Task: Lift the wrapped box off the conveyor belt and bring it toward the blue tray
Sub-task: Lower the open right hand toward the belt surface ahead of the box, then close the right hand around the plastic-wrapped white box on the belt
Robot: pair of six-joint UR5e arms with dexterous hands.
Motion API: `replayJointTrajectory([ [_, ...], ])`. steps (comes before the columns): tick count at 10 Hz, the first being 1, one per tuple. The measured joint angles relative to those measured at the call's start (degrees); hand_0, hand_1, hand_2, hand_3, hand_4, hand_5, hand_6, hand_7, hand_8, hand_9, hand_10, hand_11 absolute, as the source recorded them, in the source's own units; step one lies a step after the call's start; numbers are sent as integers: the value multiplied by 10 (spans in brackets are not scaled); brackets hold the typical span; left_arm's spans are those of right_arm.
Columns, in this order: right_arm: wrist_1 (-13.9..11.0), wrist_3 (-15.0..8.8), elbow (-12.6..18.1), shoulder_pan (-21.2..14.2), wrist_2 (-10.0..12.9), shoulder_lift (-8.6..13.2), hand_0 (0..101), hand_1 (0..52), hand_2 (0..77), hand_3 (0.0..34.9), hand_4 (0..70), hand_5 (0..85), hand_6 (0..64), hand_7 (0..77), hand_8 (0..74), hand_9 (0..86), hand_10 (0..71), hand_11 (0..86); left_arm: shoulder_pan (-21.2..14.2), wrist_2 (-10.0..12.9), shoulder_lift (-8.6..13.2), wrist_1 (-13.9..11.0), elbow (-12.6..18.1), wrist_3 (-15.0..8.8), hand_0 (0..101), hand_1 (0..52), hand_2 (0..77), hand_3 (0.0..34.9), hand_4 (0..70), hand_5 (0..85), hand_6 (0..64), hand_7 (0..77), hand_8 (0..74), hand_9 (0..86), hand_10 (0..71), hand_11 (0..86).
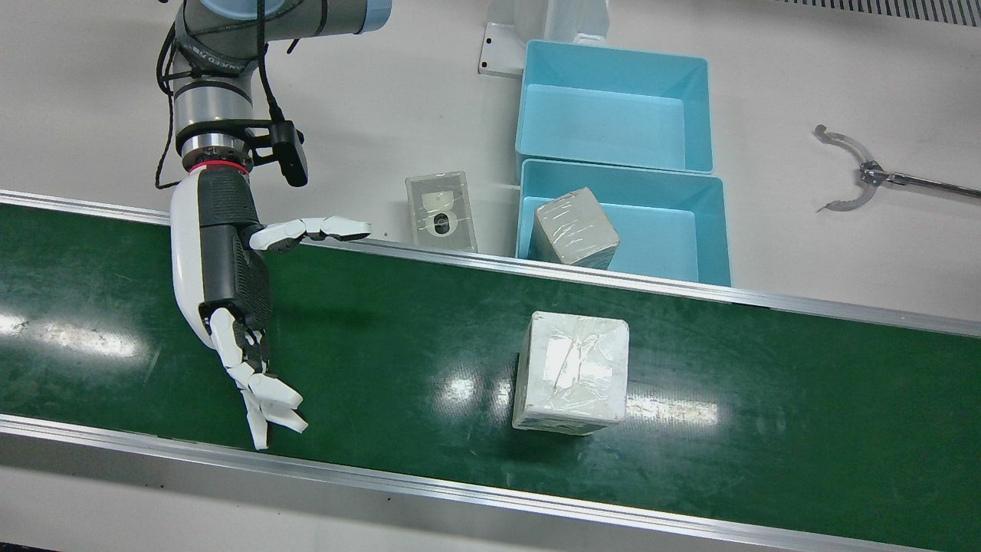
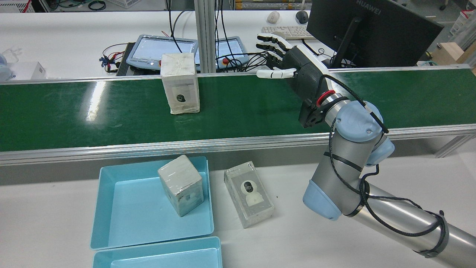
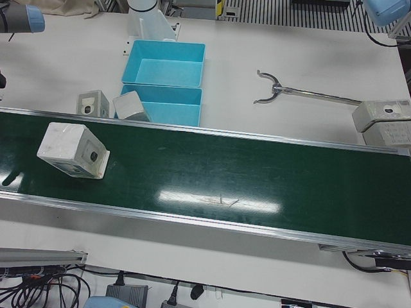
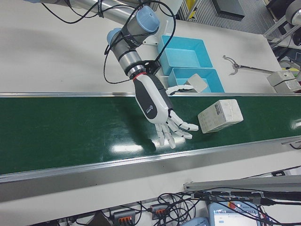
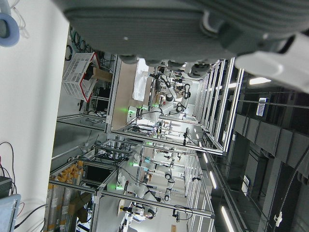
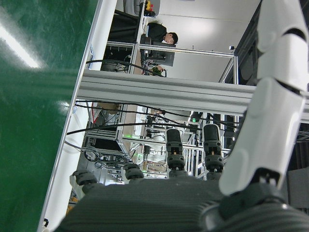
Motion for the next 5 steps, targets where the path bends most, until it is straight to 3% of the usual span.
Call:
replayJointTrajectory([
  [5,7,0,-32,-4,0,26,416,109,175,299,71,240,0,202,5,60,16,27,0,0,0,0,0,0,0,0,11,0,5,5,5,5,0,0,5,0],
])
